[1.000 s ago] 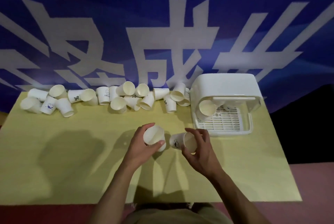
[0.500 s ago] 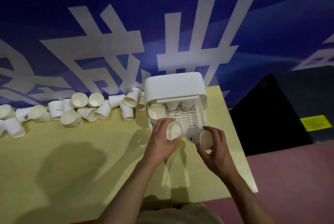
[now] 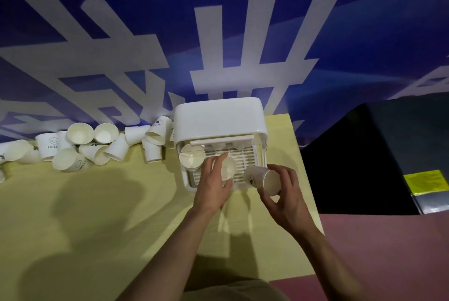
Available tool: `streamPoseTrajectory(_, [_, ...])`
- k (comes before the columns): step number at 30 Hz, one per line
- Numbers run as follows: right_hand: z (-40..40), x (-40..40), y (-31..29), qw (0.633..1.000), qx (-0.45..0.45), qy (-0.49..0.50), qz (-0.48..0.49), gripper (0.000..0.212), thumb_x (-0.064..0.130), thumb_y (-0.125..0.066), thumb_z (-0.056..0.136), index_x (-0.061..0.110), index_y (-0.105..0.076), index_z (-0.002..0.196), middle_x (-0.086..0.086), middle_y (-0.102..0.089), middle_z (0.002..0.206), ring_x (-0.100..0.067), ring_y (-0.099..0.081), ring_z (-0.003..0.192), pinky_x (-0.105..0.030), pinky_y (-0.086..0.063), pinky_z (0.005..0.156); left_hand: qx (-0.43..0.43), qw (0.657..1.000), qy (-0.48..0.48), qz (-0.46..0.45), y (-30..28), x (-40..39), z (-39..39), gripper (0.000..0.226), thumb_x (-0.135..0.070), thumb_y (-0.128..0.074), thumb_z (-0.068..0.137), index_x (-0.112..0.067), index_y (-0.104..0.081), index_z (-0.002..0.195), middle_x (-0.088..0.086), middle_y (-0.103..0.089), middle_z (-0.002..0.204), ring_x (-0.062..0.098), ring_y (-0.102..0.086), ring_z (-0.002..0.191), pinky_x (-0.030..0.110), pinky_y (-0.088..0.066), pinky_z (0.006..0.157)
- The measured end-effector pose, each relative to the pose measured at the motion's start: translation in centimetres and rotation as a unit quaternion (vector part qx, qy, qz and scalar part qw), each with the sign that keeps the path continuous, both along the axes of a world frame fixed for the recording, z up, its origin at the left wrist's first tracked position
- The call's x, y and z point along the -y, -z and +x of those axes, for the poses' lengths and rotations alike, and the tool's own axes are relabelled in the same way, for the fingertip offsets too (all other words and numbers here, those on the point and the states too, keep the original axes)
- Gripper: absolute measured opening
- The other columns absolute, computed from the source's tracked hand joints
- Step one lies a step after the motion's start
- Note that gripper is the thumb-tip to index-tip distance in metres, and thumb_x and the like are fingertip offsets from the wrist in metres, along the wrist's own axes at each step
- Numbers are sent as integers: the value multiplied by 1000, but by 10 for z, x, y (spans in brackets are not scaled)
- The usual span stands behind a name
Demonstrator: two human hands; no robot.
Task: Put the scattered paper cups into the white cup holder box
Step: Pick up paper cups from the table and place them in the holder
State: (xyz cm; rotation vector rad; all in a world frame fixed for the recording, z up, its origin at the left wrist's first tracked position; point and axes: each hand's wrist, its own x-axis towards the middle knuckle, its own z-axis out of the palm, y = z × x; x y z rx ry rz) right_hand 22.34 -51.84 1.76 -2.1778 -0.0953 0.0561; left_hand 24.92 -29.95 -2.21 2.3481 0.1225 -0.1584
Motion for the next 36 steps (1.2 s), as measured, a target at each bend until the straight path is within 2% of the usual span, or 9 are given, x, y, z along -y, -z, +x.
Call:
streamPoseTrajectory(4, [10,-1,4,1000,-5,-8,-1,58,23,-76,91,26,-48,142,9,-43,131,-9,-55,119,-34,-58,91,-15,999,-4,29,8,4,6,77,-21,-78,86,-33,-36,149,-4,-36,139,18,-41,134,38,-48,103])
streamPoseTrajectory(8, [20,-3,5,1000,-2,-16,1,57,25,-75,92,25,-48,142,9,-43,132,-7,-52,122,-31,-55,96,-56,998,-6,32,21,5,11,78,-27,-79,85,-34,-35,149,-3,-35,142,21,-38,137,44,-48,107])
streamPoseTrajectory(13, [28,-4,6,1000,-3,-20,-3,58,27,-75,92,24,-47,143,8,-42,134,-2,-51,122,-29,-54,97,-59,998,0,25,31,7,13,81,-26,-81,82,-33,-36,149,-3,-36,136,19,-40,134,42,-46,108])
streamPoseTrajectory(24, [28,-13,0,999,0,-42,2,58,26,-75,92,25,-48,144,9,-43,135,-8,-51,128,-32,-52,101,-51,998,1,21,32,2,9,89,-33,-86,78,-37,-34,150,-8,-34,141,14,-37,137,34,-43,111])
streamPoseTrajectory(29, [29,-23,-5,998,13,-69,1,59,30,-76,93,24,-48,145,8,-44,137,-9,-51,129,-33,-52,101,-11,1000,5,5,25,-5,-4,85,-27,-85,80,-33,-37,150,-6,-34,141,16,-44,131,35,-51,104])
streamPoseTrajectory(36, [34,-45,7,990,26,-126,-51,65,38,-75,93,28,-45,150,3,-46,140,-10,-51,126,-30,-51,102,22,999,-22,-19,12,-23,-38,72,-23,-79,85,-30,-42,147,-10,-37,142,10,-43,134,33,-44,111])
